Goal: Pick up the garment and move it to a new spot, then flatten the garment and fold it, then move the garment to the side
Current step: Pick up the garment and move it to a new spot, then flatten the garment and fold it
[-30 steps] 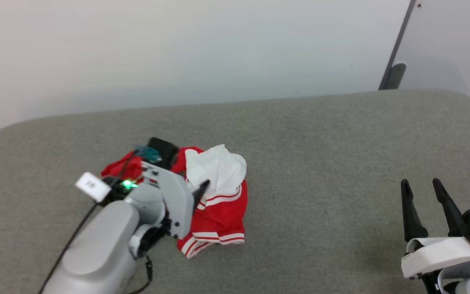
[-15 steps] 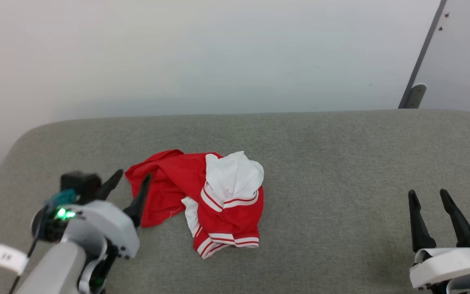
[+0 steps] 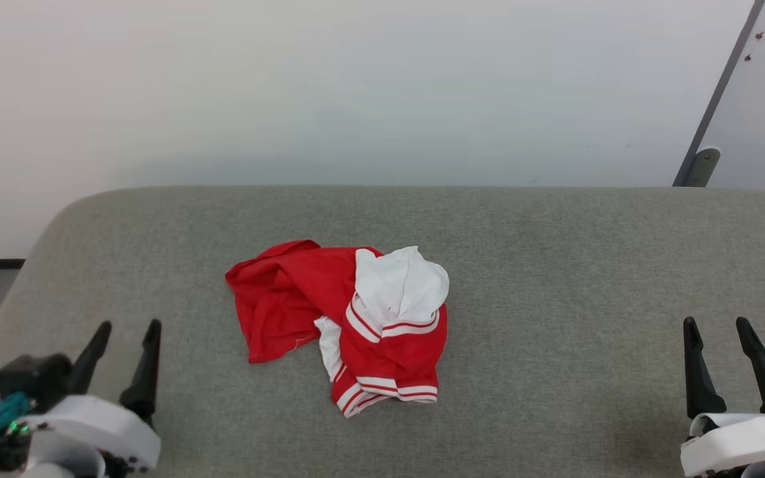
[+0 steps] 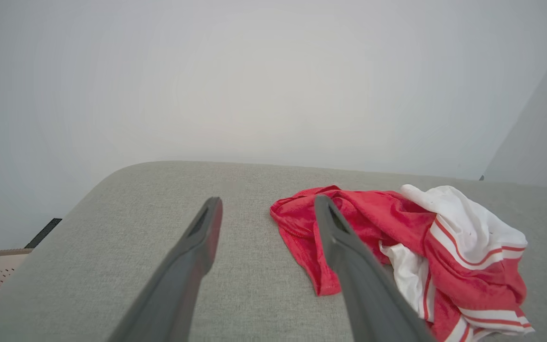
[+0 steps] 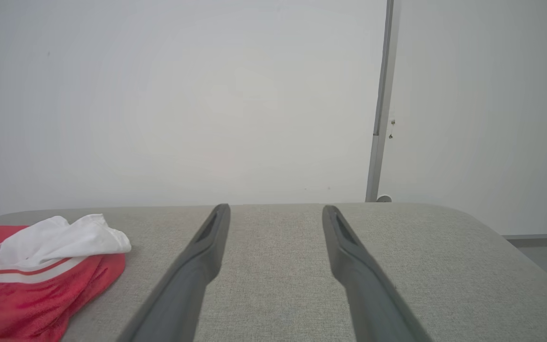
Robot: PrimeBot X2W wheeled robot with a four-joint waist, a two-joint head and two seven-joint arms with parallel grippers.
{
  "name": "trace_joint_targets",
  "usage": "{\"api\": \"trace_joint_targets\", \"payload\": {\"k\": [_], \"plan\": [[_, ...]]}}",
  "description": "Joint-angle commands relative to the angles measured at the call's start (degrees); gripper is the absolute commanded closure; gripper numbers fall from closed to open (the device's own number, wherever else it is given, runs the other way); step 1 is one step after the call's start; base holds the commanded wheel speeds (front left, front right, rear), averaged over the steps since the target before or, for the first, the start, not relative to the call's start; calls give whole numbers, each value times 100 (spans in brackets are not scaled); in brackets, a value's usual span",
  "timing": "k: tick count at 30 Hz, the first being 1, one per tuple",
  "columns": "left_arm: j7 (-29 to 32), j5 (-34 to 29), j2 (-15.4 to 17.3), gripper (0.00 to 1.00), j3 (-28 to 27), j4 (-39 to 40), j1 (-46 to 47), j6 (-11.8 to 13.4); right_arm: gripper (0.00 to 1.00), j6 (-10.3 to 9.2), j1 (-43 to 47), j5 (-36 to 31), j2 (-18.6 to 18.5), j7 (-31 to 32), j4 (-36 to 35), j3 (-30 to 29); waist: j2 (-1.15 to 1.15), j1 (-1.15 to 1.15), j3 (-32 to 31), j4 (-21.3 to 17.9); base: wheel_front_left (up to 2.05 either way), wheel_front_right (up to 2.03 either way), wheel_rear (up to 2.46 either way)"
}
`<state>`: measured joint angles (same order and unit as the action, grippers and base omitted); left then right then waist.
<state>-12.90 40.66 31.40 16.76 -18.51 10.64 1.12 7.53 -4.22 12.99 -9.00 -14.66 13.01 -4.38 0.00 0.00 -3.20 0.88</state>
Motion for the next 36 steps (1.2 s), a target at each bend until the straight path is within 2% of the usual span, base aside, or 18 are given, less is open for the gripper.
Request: {"api": "trace_joint_targets", "payload": {"k": [1,9,17,28,36], "plan": [[-80,70,30,0,-118,60,-197,45,0,-8,57,-46,19,-32,-35,-25,0,0,3,30,0,0,0],[-188,157,3,0,-445,299,-611,97,0,-8,113,-83,46,-42,-58,-47,0,0,1,89,0,0,0],[-224,207,-96,0,-700,430,-840,38,0,-8,136,-90,57,-47,-87,-47,0,0,-4,129,0,0,0],[-231,100,-175,0,-737,537,-847,34,0,-7,122,-76,21,-30,-76,57,0,0,23,242,0,0,0],[-218,-3,-267,0,-616,631,-739,74,0,-8,-147,18,-101,129,13,365,0,0,127,602,0,0,0]]}}
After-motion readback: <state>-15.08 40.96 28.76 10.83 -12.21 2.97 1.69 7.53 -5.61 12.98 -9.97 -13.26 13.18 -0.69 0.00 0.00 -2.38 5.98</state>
